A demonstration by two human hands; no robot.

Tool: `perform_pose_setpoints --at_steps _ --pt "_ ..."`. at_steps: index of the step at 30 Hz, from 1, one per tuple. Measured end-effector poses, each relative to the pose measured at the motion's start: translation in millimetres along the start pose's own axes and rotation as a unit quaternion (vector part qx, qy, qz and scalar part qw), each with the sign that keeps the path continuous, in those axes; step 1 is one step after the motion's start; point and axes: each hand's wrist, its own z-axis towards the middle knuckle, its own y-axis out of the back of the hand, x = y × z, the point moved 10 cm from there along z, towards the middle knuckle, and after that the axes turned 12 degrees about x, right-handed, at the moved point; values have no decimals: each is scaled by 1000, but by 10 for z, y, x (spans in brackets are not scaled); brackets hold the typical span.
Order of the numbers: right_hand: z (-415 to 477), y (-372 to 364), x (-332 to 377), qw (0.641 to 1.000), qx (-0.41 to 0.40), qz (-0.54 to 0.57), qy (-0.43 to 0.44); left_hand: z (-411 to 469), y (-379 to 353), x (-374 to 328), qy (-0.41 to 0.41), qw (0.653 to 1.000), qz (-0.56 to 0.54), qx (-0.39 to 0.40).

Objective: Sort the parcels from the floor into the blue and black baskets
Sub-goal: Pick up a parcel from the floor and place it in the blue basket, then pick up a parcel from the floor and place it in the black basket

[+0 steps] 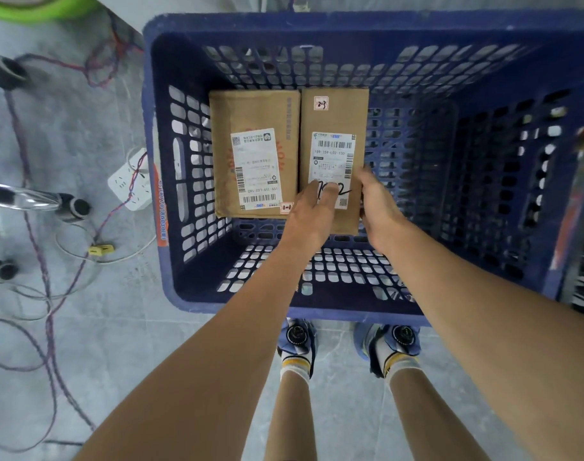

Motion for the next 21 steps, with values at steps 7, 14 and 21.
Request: perform_pose_setpoints --at_steps 7,14,21 --pt "-888 3 696 996 -17 40 76 -790 27 -726 -31 999 -39 -18" --pt "-2535 149 2038 969 -15 89 228 -2284 -36 -2304 -146 987 -64 -39" --pt "-4688 415 3473 924 -36 105 366 -3925 -358 -3901 -268 962 -50 -1"
